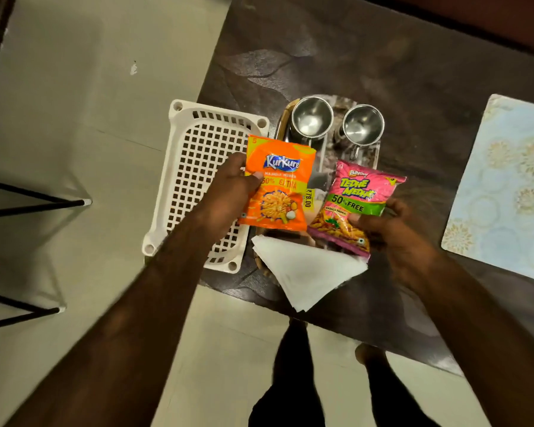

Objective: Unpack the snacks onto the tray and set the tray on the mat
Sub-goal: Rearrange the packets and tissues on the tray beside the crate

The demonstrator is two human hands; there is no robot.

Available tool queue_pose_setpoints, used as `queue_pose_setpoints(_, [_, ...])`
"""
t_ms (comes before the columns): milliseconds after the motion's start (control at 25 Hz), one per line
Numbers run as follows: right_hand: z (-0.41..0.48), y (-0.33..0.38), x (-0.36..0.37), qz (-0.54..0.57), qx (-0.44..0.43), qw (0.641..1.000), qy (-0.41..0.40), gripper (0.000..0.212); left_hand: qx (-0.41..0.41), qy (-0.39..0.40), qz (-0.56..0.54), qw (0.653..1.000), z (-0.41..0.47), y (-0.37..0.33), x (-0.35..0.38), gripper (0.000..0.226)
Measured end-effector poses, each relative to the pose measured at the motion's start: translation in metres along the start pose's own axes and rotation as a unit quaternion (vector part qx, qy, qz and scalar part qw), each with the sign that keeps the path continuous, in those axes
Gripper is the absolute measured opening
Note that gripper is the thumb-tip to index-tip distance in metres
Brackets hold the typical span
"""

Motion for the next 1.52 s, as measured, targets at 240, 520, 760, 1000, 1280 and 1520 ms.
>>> queue_pose_setpoints(240, [0.019, 0.018, -0.007, -0.116, -0.049, 0.992, -0.024, 0.049, 0.039, -0.007, 0.119, 0.992, 0.020, 0.001, 0.033, 0.029])
queue_pose_setpoints(520, [0.021, 0.022, -0.007, -0.194, -0.093, 0.976, -0.030, 0.070, 0.099, -0.050, 0.297, 0.948, 0.007, 0.007, 0.033, 0.027])
queue_pose_setpoints(760, [0.019, 0.012, -0.007, -0.187, -0.090, 0.977, -0.040, 0.067, 0.128, -0.103, 0.456, 0.875, -0.008, 0.008, 0.035, 0.047])
queue_pose_setpoints(1000, [0.012, 0.020, -0.005, -0.188, -0.104, 0.975, -0.062, 0.064, 0.337, 0.014, 0.577, 0.744, -0.028, 0.002, 0.055, 0.064])
queue_pose_setpoints(1280, [0.010, 0.022, -0.001, -0.231, -0.116, 0.964, -0.067, 0.060, 0.257, 0.082, 0.621, 0.736, -0.010, 0.034, 0.053, 0.079])
queue_pose_setpoints(1520, [0.019, 0.012, -0.002, -0.187, -0.079, 0.979, -0.032, 0.063, 0.254, 0.108, 0.584, 0.763, -0.008, 0.029, 0.054, 0.084])
Point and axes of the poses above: each hand's wrist, its own z-axis towards the middle knuckle, its own x-axis out of the palm, y = z × x, the point moved 5 cm from there along z, towards the middle knuckle, and after that the axes turned 12 degrees about -z, right-handed, at the moved point
